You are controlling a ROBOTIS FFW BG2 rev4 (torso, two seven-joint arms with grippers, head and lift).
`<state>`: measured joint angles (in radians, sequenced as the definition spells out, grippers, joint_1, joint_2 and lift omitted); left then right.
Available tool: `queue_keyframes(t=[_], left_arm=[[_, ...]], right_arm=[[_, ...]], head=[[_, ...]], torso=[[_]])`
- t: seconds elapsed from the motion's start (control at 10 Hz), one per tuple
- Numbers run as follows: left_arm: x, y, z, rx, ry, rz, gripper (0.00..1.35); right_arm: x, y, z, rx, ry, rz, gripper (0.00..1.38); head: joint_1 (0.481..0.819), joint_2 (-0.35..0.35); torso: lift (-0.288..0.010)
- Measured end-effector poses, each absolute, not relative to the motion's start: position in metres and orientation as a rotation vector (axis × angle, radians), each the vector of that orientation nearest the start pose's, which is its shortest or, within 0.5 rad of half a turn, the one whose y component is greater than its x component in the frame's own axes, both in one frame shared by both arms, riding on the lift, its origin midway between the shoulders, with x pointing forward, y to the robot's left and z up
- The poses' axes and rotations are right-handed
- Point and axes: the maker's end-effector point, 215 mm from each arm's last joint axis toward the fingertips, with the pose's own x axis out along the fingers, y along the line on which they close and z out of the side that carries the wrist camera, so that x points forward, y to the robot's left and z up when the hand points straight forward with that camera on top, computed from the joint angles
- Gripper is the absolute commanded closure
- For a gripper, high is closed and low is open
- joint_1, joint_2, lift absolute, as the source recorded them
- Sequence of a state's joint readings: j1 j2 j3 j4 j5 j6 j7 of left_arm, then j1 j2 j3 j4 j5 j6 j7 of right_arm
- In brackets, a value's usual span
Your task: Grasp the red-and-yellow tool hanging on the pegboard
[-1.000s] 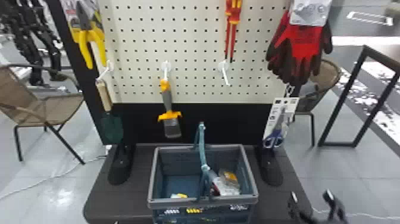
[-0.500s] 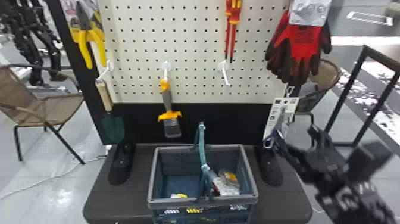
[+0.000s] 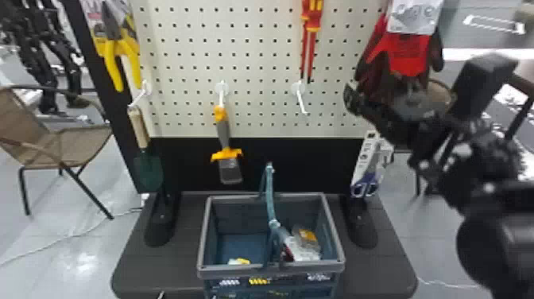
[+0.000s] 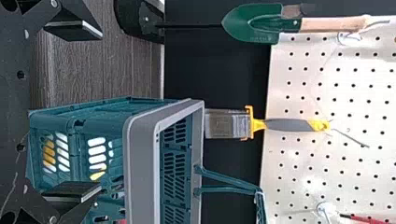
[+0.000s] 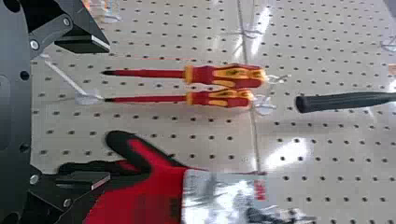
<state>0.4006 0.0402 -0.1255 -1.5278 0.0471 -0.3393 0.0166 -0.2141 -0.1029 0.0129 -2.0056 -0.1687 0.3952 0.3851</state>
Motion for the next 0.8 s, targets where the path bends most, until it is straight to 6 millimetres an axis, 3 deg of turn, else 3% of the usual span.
queue_keyframes(t=[0.1, 0.5, 0.7, 0.8], left_arm=[[0.43, 0.172, -0.471, -0.045, 0.112, -0.101, 0.17], [0.439, 0.164, -0.469, -0.031, 0.113, -0.132, 0.17], [0.442, 0.162, -0.468, -0.032, 0.112, -0.135, 0.17], [0.443, 0.161, -0.467, -0.032, 0.109, -0.136, 0.17]], right_arm=[[0.608, -0.134, -0.067, 0.001, -0.27, 0.503, 0.31], [0.648, -0.075, -0.01, 0.045, -0.273, 0.69, 0.31], [0.658, -0.048, 0.008, 0.033, -0.261, 0.76, 0.31], [0.661, -0.034, 0.011, 0.016, -0.249, 0.793, 0.38]], head=[[0.549, 0.0], [0.549, 0.0], [0.549, 0.0], [0.549, 0.0]], torso=[[-0.1], [-0.1], [-0.1], [-0.1]])
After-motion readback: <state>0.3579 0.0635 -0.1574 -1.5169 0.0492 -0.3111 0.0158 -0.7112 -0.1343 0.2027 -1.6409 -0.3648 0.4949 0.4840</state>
